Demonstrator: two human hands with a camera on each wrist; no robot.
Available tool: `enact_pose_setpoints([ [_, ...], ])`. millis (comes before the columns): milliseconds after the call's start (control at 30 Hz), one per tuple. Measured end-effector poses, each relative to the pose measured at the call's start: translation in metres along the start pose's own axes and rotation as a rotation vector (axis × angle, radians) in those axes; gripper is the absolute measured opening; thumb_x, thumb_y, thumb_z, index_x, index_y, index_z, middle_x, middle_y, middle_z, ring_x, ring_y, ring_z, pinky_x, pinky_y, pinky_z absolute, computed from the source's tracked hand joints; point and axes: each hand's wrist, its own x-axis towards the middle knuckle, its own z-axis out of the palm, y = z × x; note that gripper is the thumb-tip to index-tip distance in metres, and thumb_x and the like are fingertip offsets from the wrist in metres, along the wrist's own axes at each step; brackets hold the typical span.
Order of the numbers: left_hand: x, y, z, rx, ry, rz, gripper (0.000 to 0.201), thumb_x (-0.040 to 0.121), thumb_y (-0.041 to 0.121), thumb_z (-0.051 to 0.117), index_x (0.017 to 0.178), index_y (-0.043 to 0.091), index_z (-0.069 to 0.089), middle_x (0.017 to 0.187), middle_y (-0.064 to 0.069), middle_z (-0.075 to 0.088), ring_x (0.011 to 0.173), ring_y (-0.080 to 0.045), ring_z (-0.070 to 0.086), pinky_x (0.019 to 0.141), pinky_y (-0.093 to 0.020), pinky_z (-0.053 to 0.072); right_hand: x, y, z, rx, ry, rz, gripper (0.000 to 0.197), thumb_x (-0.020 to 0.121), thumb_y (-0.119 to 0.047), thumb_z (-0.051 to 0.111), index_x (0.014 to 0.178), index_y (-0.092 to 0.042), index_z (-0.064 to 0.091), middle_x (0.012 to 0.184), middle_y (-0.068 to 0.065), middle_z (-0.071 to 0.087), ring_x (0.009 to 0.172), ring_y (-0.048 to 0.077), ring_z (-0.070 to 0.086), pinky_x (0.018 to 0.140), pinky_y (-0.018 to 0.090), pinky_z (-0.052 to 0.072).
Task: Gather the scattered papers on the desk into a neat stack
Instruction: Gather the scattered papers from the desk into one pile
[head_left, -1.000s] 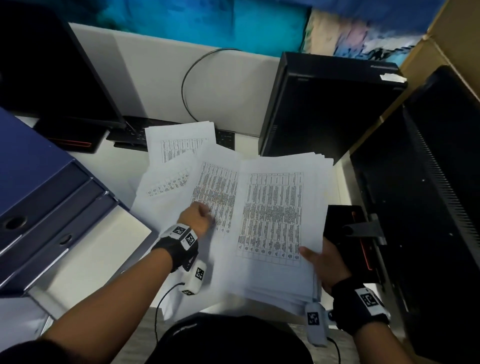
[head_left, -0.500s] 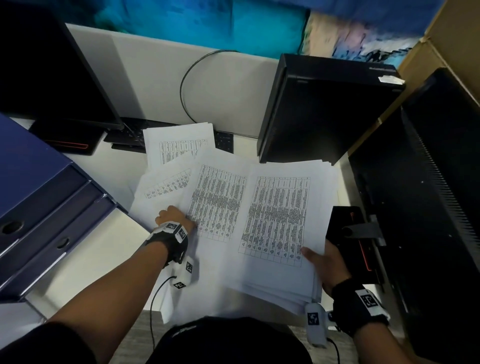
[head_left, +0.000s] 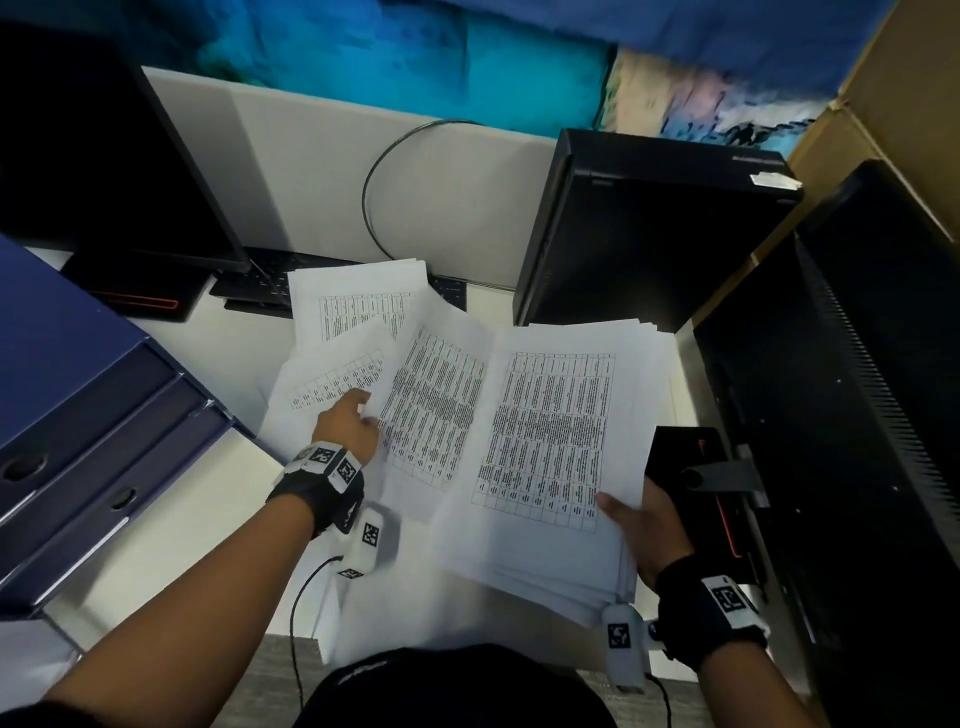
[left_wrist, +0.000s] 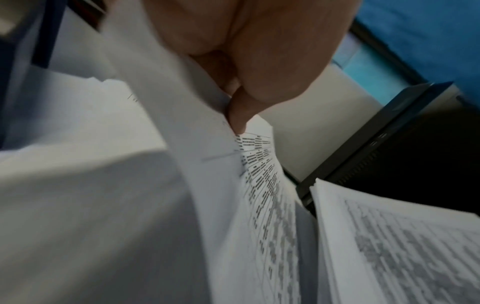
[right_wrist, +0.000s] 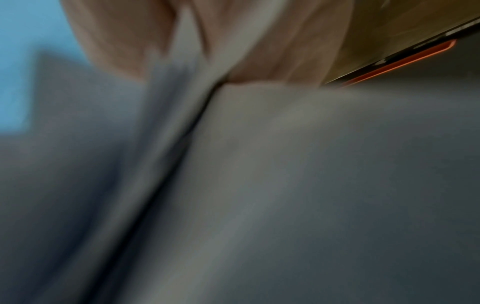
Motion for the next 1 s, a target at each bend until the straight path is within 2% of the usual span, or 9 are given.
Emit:
enact_pose_setpoints([
  [300,-0.015,0.033,-0.076,-0.055,0.169,0.154,0.027,0.095,0.008,0.052,0.115,0.024,0.061,0.092,-0.006,0.069,0.073,-0.023,0.060,0.071,-0.029,0.043,0.001,-0.007,0.002,0.014,-0.012,-0.041,0.032,0.089,0.008,0.057,0.114,-0.012,0.064,0.102,-0.002,0.072,0.091,0.011,0.070,0.076,0.024,0.057],
  [467,-0.014,0.044,-0.127,-0.270,0.248,0.268,0.022,0.090,0.019,0.060,0.104,0.035,0.065,0.095,-0.005,0.071,0.081,-0.028,0.063,0.080,-0.039,0.051,0.002,-0.005,0.003,0.004,-0.013,-0.052,0.031,0.089,0.008,0.058,0.110,-0.013,0.064,0.105,0.002,0.072,0.100,0.023,0.068,0.090,0.038,0.053],
  [533,-0.017,0.051,-0.134,-0.442,0.197,0.342,0.019,0.087,0.018,0.062,0.095,0.035,0.066,0.096,-0.003,0.073,0.087,-0.028,0.067,0.087,-0.046,0.053,0.001,-0.007,0.006,-0.005,-0.015,-0.060,0.031,0.089,0.008,0.059,0.103,-0.020,0.065,0.102,-0.001,0.071,0.100,0.023,0.067,0.089,0.036,0.051],
  [633,-0.029,0.066,-0.124,-0.620,0.036,0.370,0.019,0.091,0.009,0.061,0.094,0.028,0.066,0.086,-0.001,0.073,0.076,-0.022,0.067,0.076,-0.038,0.054,0.003,-0.010,0.012,0.004,-0.019,-0.081,0.032,0.088,0.007,0.060,0.104,-0.020,0.064,0.103,-0.001,0.070,0.103,0.026,0.066,0.088,0.034,0.051],
  [700,-0.038,0.070,-0.104,-0.535,-0.067,0.327,0.012,0.091,0.015,0.062,0.097,0.025,0.064,0.087,-0.002,0.072,0.072,-0.021,0.065,0.068,-0.033,0.051,0.002,-0.015,0.016,0.069,-0.033,-0.099,0.028,0.085,-0.004,0.070,0.109,-0.016,0.063,0.103,0.000,0.072,0.107,0.028,0.067,0.085,0.032,0.053],
  [767,-0.044,0.062,-0.075,-0.409,-0.236,0.273,0.009,0.089,0.020,0.062,0.095,0.027,0.061,0.095,-0.003,0.069,0.083,-0.024,0.065,0.075,-0.036,0.051,-0.002,-0.025,0.019,0.108,-0.079,-0.116,0.043,0.072,-0.032,0.083,0.109,-0.018,0.065,0.100,-0.004,0.076,0.101,0.018,0.070,0.078,0.027,0.057],
  [800,-0.047,0.057,-0.058,-0.302,-0.321,0.273,0.010,0.089,0.022,0.061,0.096,0.029,0.059,0.101,-0.001,0.067,0.090,-0.023,0.064,0.080,-0.038,0.051,-0.005,-0.030,0.020,0.113,-0.109,-0.137,0.041,0.074,-0.032,0.082,0.110,-0.019,0.066,0.102,-0.003,0.076,0.099,0.016,0.071,0.076,0.025,0.057],
  [900,-0.059,0.045,-0.020,-0.047,-0.438,0.252,0.022,0.093,0.022,0.057,0.113,0.024,0.048,0.109,0.002,0.061,0.090,-0.013,0.060,0.069,-0.026,0.046,-0.012,-0.044,0.020,0.122,-0.179,-0.189,0.028,0.092,0.005,0.058,0.109,-0.015,0.068,0.103,0.003,0.076,0.098,0.019,0.071,0.075,0.028,0.058],
  [1000,-0.061,0.037,-0.001,-0.272,-0.446,0.102,0.050,0.080,0.027,0.071,0.119,0.021,0.041,0.109,-0.002,0.062,0.089,-0.016,0.062,0.072,-0.031,0.051,-0.019,-0.051,0.018,0.113,-0.219,-0.192,0.032,0.092,0.008,0.055,0.106,-0.017,0.069,0.102,0.002,0.076,0.096,0.019,0.072,0.076,0.030,0.059],
])
